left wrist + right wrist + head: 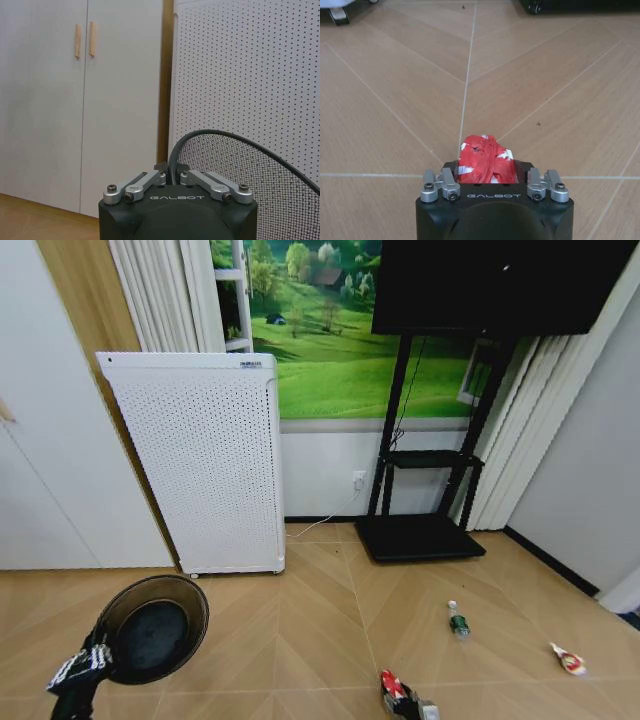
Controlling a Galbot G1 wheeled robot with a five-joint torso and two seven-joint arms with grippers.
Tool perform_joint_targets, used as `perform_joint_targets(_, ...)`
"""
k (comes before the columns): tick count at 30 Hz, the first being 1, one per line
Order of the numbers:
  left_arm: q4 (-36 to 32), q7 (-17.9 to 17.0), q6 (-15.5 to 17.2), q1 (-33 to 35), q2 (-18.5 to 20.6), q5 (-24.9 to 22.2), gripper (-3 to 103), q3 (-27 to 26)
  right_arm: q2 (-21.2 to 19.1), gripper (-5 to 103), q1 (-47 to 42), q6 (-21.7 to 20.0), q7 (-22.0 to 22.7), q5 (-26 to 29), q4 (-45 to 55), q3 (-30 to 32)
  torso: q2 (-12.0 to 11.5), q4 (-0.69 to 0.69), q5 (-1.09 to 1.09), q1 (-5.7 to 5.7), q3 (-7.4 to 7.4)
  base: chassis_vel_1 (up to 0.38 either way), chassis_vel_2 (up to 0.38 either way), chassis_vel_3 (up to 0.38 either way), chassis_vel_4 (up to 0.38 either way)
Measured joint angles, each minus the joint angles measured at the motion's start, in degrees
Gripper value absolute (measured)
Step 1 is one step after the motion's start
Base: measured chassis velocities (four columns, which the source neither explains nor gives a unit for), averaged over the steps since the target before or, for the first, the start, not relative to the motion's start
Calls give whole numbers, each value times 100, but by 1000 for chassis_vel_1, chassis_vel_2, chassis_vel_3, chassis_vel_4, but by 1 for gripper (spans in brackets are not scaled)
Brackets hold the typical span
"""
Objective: Pick up the trash bin and place the garbage on the floor into it.
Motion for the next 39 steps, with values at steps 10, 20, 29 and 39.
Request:
perform_joint_targets(10, 17, -9, 35, -85, 51, 28, 7, 65, -32, 38, -144, 254, -136, 18, 281, 178, 0, 1, 2, 0, 0, 0, 0, 0, 0)
perform_joint_targets(20, 923, -652, 356, -1761, 932, -95, 7, 2110, -224, 37, -1507, 385, -53, 1009, 3473, 371, 0, -2, 2, 0, 0, 0, 0, 0, 0)
perform_joint_targets(29, 2126, -484, 311, -2907, 1390, -43, 7, 3664, -360, 37, -2028, 481, -63, 987, 4696, -121, 0, 4, 2, 0, 0, 0, 0, 0, 0)
perform_joint_targets(39, 3696, 309, -178, -3942, 815, 878, 7, 4651, -470, 37, -1822, 519, 4, 879, 4692, -780, -1, -1, 1, 1, 1, 0, 0, 0, 0)
